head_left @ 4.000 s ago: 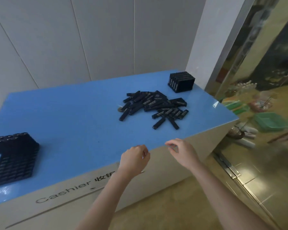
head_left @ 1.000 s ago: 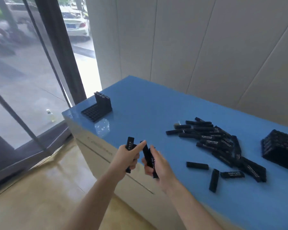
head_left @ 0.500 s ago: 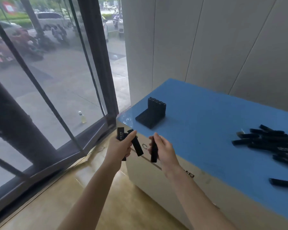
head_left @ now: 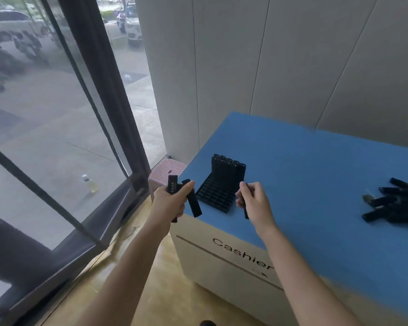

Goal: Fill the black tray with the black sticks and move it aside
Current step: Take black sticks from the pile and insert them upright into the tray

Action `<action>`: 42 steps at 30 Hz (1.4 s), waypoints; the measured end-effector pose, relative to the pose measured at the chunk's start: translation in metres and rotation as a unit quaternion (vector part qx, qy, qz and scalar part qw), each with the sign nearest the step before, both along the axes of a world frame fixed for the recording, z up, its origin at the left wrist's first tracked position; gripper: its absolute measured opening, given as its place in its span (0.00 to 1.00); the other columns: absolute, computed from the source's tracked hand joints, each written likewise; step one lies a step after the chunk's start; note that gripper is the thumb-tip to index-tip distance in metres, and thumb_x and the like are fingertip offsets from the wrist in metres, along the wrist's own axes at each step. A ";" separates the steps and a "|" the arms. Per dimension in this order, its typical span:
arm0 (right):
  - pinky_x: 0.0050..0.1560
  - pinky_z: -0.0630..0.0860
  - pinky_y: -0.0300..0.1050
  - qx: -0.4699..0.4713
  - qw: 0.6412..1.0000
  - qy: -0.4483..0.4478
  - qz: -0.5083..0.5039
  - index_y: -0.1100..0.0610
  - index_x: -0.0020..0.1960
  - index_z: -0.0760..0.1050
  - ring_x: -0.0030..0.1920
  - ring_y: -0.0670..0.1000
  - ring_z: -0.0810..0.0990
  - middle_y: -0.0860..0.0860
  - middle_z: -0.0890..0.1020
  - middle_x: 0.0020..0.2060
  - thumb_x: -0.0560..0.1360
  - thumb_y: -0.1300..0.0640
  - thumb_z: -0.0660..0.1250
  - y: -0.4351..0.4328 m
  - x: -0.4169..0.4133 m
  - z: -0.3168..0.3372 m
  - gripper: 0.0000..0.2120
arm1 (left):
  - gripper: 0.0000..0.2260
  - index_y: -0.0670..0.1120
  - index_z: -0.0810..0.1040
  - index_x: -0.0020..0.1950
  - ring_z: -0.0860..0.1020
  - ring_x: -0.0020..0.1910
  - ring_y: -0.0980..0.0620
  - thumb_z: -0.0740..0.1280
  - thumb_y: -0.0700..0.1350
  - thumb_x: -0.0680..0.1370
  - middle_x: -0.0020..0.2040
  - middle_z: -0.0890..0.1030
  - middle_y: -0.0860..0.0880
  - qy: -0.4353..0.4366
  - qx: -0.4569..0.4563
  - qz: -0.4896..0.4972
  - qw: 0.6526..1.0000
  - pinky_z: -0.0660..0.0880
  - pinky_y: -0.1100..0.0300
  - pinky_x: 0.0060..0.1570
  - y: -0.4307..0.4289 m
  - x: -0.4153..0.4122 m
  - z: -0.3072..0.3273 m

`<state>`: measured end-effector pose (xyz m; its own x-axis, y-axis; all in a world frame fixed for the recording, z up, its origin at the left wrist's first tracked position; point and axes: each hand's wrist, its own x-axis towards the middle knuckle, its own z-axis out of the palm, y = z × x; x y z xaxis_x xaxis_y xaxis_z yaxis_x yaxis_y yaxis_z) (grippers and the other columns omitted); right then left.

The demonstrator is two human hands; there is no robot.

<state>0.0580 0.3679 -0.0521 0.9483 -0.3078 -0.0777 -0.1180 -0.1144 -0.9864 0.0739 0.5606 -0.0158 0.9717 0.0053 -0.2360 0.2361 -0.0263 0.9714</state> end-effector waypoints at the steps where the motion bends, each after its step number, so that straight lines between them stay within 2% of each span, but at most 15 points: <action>1: 0.36 0.71 0.29 -0.022 1.000 -0.008 -0.009 0.59 0.45 0.71 0.36 0.46 0.74 0.50 0.77 0.38 0.79 0.52 0.59 -0.003 0.007 -0.001 0.11 | 0.16 0.32 0.78 0.50 0.62 0.20 0.58 0.69 0.47 0.75 0.22 0.67 0.53 0.000 0.003 -0.007 1.000 0.61 0.66 0.21 0.002 0.012 0.000; 4: 0.37 0.69 0.28 -0.094 0.995 -0.023 -0.037 0.59 0.47 0.76 0.39 0.47 0.74 0.51 0.79 0.41 0.78 0.52 0.61 -0.011 0.023 -0.005 0.11 | 0.13 0.36 0.79 0.47 0.61 0.20 0.58 0.69 0.47 0.75 0.22 0.66 0.54 -0.001 -0.009 -0.026 1.000 0.59 0.66 0.21 0.006 0.041 -0.004; 6: 0.38 0.71 0.31 -0.131 0.989 -0.022 -0.059 0.57 0.45 0.78 0.40 0.48 0.76 0.47 0.80 0.39 0.77 0.52 0.64 -0.016 0.031 -0.008 0.09 | 0.11 0.41 0.76 0.37 0.60 0.19 0.58 0.69 0.47 0.75 0.23 0.66 0.52 -0.002 -0.010 -0.040 0.999 0.58 0.66 0.20 0.006 0.055 -0.008; 8: 0.41 0.75 0.35 -0.144 0.985 -0.030 -0.088 0.55 0.44 0.78 0.40 0.49 0.78 0.45 0.80 0.38 0.75 0.54 0.66 -0.021 0.037 -0.009 0.05 | 0.15 0.44 0.71 0.31 0.60 0.18 0.58 0.69 0.46 0.76 0.22 0.67 0.51 0.000 -0.001 -0.062 0.998 0.58 0.67 0.18 0.004 0.069 -0.012; 11: 0.45 0.79 0.43 -0.166 0.975 -0.057 -0.140 0.56 0.45 0.78 0.39 0.46 0.80 0.46 0.81 0.37 0.73 0.57 0.69 -0.023 0.045 -0.007 0.02 | 0.14 0.44 0.70 0.32 0.61 0.17 0.58 0.69 0.46 0.75 0.22 0.69 0.51 -0.001 0.003 -0.101 0.995 0.59 0.67 0.18 0.003 0.094 -0.017; 15: 0.45 0.79 0.41 -0.206 0.961 -0.075 -0.171 0.54 0.45 0.75 0.39 0.45 0.81 0.44 0.81 0.37 0.73 0.59 0.69 -0.018 0.054 -0.003 0.04 | 0.15 0.44 0.71 0.31 0.61 0.18 0.57 0.70 0.47 0.75 0.25 0.70 0.49 -0.004 0.017 -0.155 0.988 0.59 0.66 0.19 0.003 0.124 -0.020; 21: 0.47 0.77 0.40 -0.286 0.939 -0.054 -0.183 0.58 0.47 0.78 0.40 0.45 0.80 0.45 0.81 0.38 0.73 0.59 0.69 -0.006 0.065 -0.003 0.04 | 0.13 0.42 0.74 0.35 0.63 0.21 0.56 0.71 0.47 0.74 0.30 0.72 0.45 -0.002 0.044 -0.226 0.973 0.61 0.64 0.23 0.007 0.154 -0.019; 28: 0.49 0.77 0.39 -0.311 0.939 -0.018 -0.146 0.58 0.48 0.78 0.42 0.46 0.81 0.44 0.80 0.41 0.73 0.59 0.70 -0.001 0.072 -0.009 0.05 | 0.12 0.41 0.75 0.36 0.64 0.23 0.54 0.70 0.48 0.74 0.31 0.72 0.44 0.002 0.044 -0.260 0.965 0.61 0.62 0.26 0.011 0.175 -0.015; 34: 0.46 0.76 0.40 -0.347 0.932 -0.019 -0.105 0.59 0.44 0.79 0.38 0.48 0.79 0.48 0.81 0.39 0.72 0.61 0.71 -0.007 0.080 0.000 0.02 | 0.12 0.42 0.74 0.34 0.63 0.20 0.57 0.70 0.46 0.74 0.28 0.73 0.47 -0.002 0.051 -0.259 0.964 0.61 0.67 0.21 0.012 0.187 -0.016; 38: 0.45 0.74 0.39 -0.354 0.932 0.032 -0.065 0.57 0.44 0.81 0.36 0.44 0.77 0.41 0.78 0.33 0.71 0.59 0.72 -0.011 0.081 0.008 0.03 | 0.14 0.42 0.72 0.32 0.62 0.19 0.57 0.70 0.46 0.74 0.25 0.71 0.49 -0.001 0.048 -0.277 0.960 0.60 0.66 0.20 0.008 0.189 -0.016; 42: 0.44 0.73 0.40 -0.395 0.915 0.036 -0.075 0.54 0.45 0.81 0.37 0.44 0.76 0.41 0.77 0.37 0.72 0.55 0.71 -0.010 0.083 0.007 0.04 | 0.11 0.42 0.73 0.35 0.63 0.19 0.57 0.70 0.45 0.74 0.27 0.73 0.49 0.002 0.042 -0.285 0.958 0.61 0.66 0.20 0.005 0.188 -0.014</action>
<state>0.1408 0.3583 -0.0454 0.8921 -0.4211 0.1638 -0.2528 -0.7657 -0.5914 0.2623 0.5652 -0.0300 0.8216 -0.5062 -0.2620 0.1637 -0.2307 0.9592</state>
